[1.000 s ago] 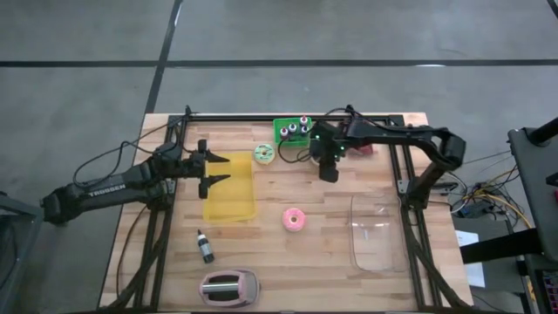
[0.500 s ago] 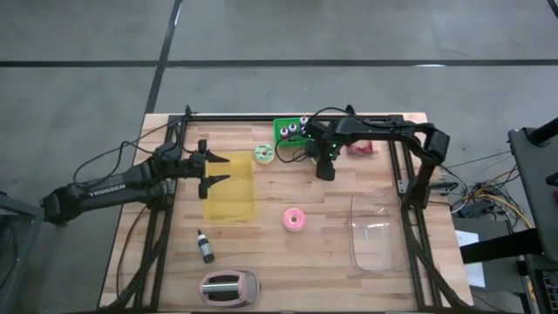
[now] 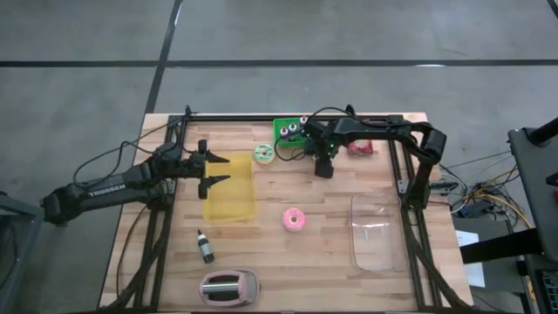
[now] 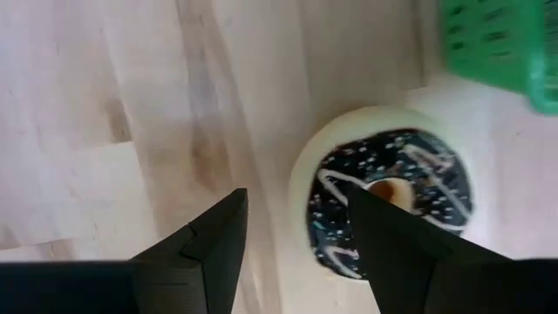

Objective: Pick & Place Food Item
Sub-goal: Put the black donut into the transparent bin

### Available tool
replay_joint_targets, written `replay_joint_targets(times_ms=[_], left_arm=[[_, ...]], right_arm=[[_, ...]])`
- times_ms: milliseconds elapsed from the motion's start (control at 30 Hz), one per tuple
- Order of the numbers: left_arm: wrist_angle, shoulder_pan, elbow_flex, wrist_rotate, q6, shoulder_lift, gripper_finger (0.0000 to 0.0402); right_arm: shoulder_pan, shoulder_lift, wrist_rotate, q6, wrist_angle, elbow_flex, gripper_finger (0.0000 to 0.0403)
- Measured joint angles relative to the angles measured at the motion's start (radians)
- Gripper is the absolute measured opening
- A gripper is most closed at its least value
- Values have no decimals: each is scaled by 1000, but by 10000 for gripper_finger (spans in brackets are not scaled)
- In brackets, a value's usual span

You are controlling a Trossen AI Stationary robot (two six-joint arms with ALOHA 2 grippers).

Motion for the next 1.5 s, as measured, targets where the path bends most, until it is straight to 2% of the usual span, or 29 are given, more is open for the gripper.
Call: replay_joint_targets(times_ms=[667, 867, 1067, 1300, 1500], left_arm=[[0, 0, 0, 0, 0, 0, 257], [0, 0, -4, -1, 0, 0, 257], [2, 0, -16, -3, 0, 0, 257], [12, 0, -16, -3, 0, 0, 257], [29, 0, -16, -3, 0, 0, 257]], right_arm=[[-44, 43, -8, -9, 20, -8, 188], [-44, 44, -4, 20, 31, -11, 136], [-19, 44, -4, 20, 23, -15, 23], [54, 27, -10, 40, 26, -15, 10], [130, -47, -15, 75, 67, -15, 9]])
